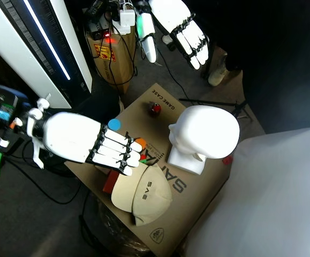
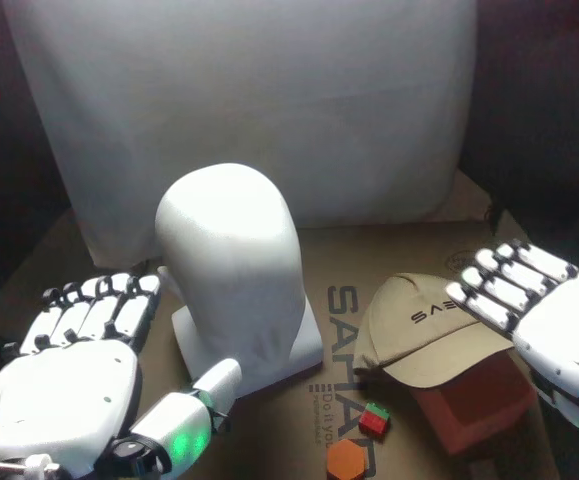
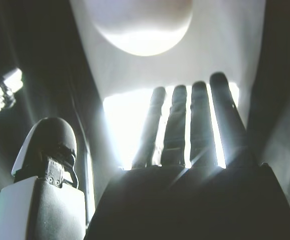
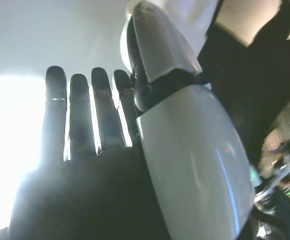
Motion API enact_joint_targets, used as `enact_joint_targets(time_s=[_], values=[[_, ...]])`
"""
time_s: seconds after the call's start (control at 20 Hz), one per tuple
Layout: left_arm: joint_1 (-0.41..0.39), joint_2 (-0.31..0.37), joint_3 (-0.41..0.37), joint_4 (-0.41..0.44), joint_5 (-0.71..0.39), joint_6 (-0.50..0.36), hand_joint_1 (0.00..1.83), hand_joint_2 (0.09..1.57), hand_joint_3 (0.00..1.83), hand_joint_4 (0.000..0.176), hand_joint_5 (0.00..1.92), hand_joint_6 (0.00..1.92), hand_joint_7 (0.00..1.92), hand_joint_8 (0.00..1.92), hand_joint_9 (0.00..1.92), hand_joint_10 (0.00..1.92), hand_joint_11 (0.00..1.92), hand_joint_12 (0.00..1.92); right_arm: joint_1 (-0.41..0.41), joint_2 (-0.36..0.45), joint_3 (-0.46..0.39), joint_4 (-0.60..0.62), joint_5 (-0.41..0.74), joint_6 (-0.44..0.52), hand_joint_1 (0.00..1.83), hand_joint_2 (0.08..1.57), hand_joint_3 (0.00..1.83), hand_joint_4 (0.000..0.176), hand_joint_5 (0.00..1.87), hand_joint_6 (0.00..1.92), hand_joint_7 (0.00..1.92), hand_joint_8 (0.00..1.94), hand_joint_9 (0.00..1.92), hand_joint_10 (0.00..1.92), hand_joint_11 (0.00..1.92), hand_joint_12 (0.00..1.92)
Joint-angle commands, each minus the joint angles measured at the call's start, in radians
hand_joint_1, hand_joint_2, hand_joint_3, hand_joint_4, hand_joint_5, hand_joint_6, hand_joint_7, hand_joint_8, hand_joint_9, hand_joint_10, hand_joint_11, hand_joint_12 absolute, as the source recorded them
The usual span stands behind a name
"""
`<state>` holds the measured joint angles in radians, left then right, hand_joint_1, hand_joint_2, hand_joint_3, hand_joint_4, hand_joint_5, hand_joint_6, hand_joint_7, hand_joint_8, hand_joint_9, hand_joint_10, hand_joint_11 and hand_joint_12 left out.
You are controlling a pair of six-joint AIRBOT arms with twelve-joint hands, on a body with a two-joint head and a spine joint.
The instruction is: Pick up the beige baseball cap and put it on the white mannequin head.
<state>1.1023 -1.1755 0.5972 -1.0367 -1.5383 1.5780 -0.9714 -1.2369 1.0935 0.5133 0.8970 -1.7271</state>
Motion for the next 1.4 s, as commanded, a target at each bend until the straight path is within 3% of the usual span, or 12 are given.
enact_joint_targets(time_s=[0.0,0.1,0.35,0.55,1.0,1.35], values=[[-0.005,-0.005,0.010,0.076,-0.089,-0.012,0.00,1.18,0.00,0.000,0.09,0.00,0.05,0.00,0.04,0.00,0.00,0.44,0.002,-0.008,0.021,-0.032,0.103,0.000,1.23,1.16,0.00,0.000,0.21,0.01,0.23,0.01,0.14,0.01,0.00,0.52],[-0.005,-0.011,0.037,0.067,-0.061,-0.046,0.00,1.18,0.00,0.000,0.09,0.00,0.06,0.00,0.06,0.00,0.00,0.48,-0.010,-0.045,0.087,-0.032,0.092,0.010,1.25,1.16,0.00,0.000,0.22,0.01,0.23,0.00,0.15,0.00,0.00,0.61],[0.000,-0.013,0.084,0.087,-0.010,-0.144,0.00,1.19,0.00,0.000,0.12,0.00,0.09,0.00,0.08,0.00,0.00,0.45,-0.024,-0.124,0.202,-0.032,0.074,0.060,1.28,1.18,0.01,0.000,0.19,0.00,0.23,0.00,0.15,0.00,0.00,0.61],[0.006,-0.021,0.100,0.094,-0.007,-0.161,0.00,1.19,0.00,0.000,0.13,0.00,0.10,0.00,0.08,0.00,0.00,0.44,-0.042,-0.205,0.302,-0.032,0.053,0.123,1.27,1.19,0.01,0.000,0.19,0.00,0.22,0.00,0.15,0.00,0.00,0.59],[0.017,-0.026,0.098,0.101,-0.011,-0.159,0.00,1.19,0.00,0.000,0.12,0.00,0.10,0.00,0.09,0.00,0.00,0.45,-0.010,-0.364,0.540,0.028,-0.005,0.150,1.27,1.20,0.01,0.000,0.20,0.00,0.21,0.00,0.17,0.00,0.00,0.58],[0.012,-0.026,0.100,0.071,-0.039,-0.167,0.00,1.19,0.00,0.000,0.11,0.00,0.10,0.00,0.11,0.00,0.00,0.51,0.015,-0.451,0.652,0.036,-0.049,0.156,1.29,1.20,0.01,0.000,0.20,0.00,0.22,0.00,0.16,0.00,0.00,0.59]])
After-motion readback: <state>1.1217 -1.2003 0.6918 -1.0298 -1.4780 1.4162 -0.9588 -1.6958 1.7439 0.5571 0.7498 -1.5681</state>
